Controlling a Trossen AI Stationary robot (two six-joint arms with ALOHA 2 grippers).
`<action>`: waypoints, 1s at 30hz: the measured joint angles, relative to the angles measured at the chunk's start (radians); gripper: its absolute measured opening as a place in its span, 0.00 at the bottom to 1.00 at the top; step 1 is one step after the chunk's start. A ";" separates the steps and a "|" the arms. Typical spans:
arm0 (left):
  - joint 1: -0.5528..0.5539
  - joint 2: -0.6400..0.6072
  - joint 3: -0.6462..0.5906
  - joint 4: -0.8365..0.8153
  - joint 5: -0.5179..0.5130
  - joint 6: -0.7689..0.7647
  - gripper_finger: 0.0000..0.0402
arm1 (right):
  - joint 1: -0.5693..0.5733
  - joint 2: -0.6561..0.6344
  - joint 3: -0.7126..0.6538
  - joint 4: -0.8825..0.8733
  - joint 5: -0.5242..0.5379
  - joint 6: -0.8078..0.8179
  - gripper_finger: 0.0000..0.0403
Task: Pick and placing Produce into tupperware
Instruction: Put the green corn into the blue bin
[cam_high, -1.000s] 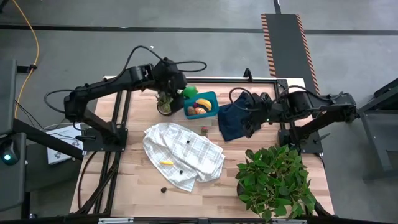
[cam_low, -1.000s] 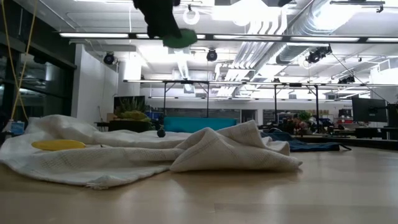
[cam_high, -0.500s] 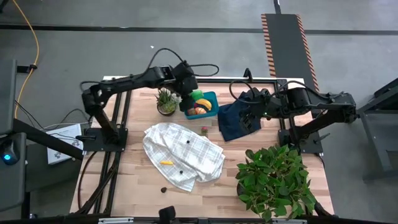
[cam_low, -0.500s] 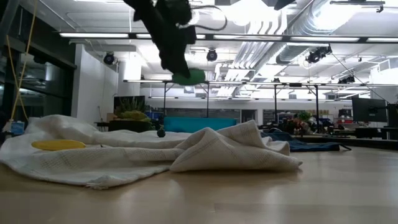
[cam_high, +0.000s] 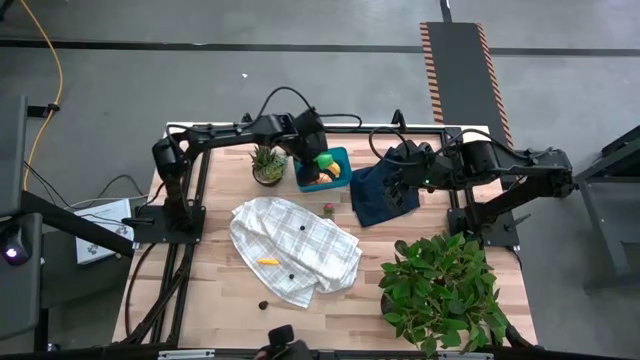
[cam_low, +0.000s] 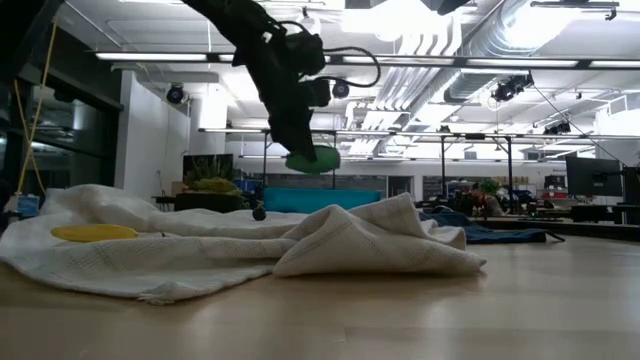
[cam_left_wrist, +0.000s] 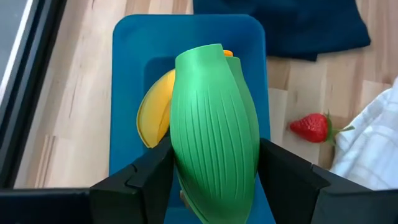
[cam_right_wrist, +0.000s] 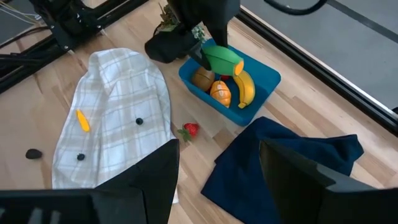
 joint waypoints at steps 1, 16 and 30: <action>0.000 0.006 0.000 0.003 0.000 0.000 0.50 | 0.000 0.000 0.000 0.000 0.000 0.002 0.53; 0.036 0.081 0.000 0.012 -0.001 -0.005 0.50 | 0.001 0.000 0.000 0.000 0.000 0.044 0.53; 0.051 0.095 0.000 0.010 0.023 -0.007 0.50 | 0.003 0.000 0.000 0.006 -0.001 0.048 0.53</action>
